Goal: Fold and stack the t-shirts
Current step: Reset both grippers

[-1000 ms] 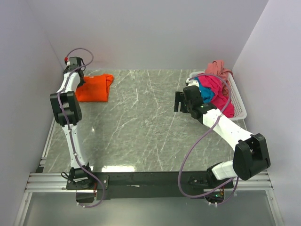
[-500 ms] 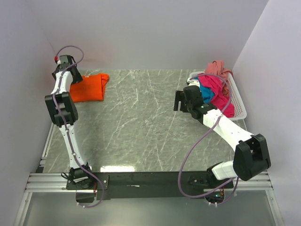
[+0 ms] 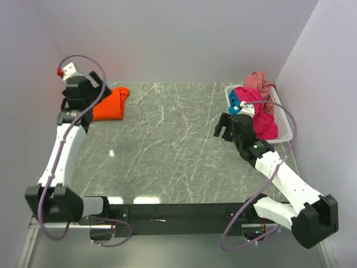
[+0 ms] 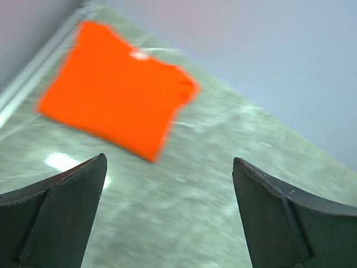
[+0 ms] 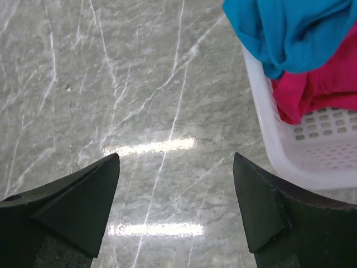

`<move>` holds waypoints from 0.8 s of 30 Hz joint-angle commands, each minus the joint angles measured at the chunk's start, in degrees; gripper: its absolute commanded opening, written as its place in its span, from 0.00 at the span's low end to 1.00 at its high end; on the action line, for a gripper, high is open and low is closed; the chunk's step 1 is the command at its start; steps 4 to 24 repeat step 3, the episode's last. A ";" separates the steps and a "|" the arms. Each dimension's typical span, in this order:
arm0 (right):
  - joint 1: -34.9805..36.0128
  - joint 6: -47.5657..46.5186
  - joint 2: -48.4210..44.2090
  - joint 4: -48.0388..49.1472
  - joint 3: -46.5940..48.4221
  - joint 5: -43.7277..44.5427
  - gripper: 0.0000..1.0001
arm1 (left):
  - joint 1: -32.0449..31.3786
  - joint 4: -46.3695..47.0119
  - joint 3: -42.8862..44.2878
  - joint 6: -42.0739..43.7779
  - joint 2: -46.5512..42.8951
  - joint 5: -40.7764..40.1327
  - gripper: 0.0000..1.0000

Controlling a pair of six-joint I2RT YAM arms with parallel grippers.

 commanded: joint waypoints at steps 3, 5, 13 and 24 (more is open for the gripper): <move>-0.23 2.90 -7.19 -0.80 -3.98 2.95 0.89 | -9.54 -3.16 -3.00 -6.85 -3.08 -6.62 1.00; -0.23 2.90 -7.19 -0.80 -3.98 2.95 0.89 | -9.54 -3.16 -3.00 -6.85 -3.08 -6.62 1.00; -0.23 2.90 -7.19 -0.80 -3.98 2.95 0.89 | -9.54 -3.16 -3.00 -6.85 -3.08 -6.62 1.00; -0.23 2.90 -7.19 -0.80 -3.98 2.95 0.89 | -9.54 -3.16 -3.00 -6.85 -3.08 -6.62 1.00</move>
